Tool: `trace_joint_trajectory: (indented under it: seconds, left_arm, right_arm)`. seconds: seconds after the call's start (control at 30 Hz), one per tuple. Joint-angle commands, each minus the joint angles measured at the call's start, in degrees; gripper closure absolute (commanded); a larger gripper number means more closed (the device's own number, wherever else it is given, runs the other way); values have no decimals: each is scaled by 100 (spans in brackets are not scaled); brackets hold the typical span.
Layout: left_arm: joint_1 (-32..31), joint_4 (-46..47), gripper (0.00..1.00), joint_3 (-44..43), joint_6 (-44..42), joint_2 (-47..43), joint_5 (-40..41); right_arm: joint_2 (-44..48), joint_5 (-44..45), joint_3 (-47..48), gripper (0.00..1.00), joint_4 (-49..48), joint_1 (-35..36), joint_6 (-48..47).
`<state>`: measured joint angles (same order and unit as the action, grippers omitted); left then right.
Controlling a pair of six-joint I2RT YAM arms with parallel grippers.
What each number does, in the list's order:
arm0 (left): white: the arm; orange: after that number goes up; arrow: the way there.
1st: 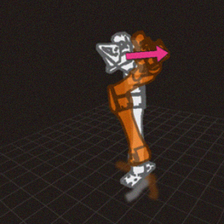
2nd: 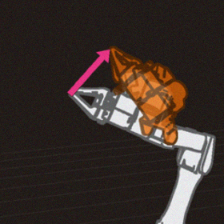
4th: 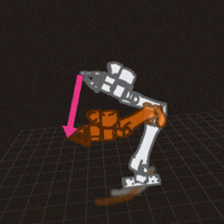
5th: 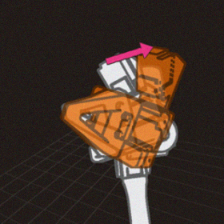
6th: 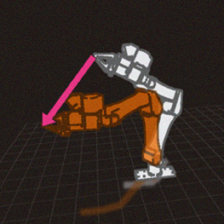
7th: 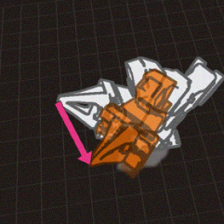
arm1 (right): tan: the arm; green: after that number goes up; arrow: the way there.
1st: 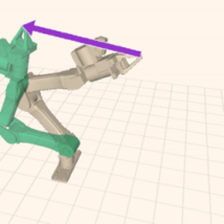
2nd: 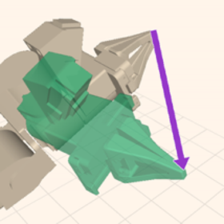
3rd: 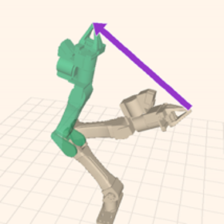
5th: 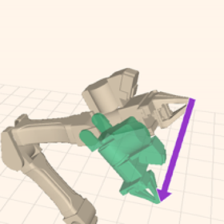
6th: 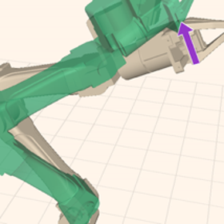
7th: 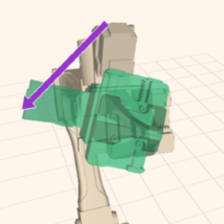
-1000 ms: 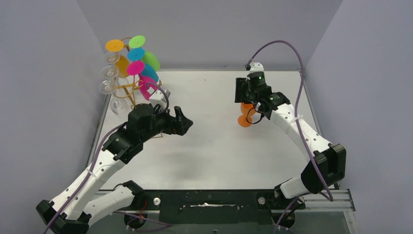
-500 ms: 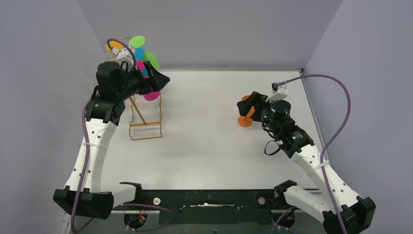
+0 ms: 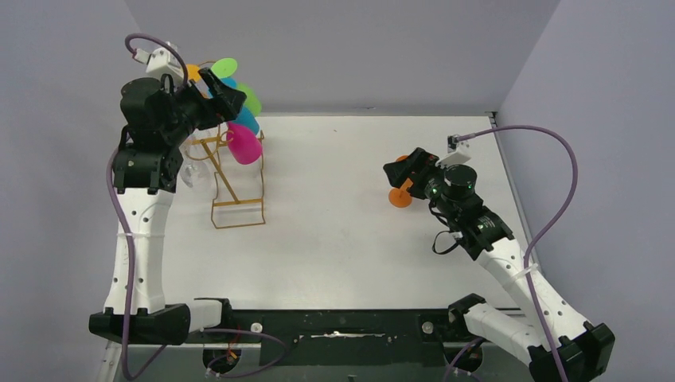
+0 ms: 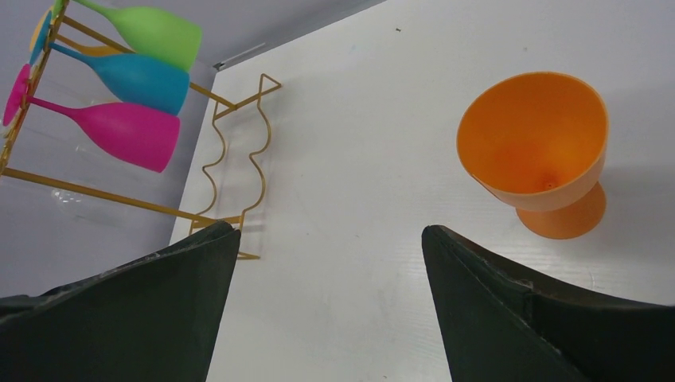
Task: Take the wine glass off the wine glass rack
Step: Pick up the wine glass from the wine rack.
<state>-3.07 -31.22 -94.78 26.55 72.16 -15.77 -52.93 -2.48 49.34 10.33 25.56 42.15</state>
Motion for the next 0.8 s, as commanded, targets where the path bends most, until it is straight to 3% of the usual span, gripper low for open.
trace_joint_trajectory:
  seconds: [0.0,0.33,0.77]
  left_arm:
    - [268,-714,19,-597,-473,297,958]
    - [927,-926,21,-466,-373,641,273]
    - [1058,-442,29,-8,-372,778,-42]
  right_arm:
    - [-42,-130,128,12,-241,33,213]
    - [113,-75,190,11,-187,29,215]
    - [69,-23,213,11,-73,28,329]
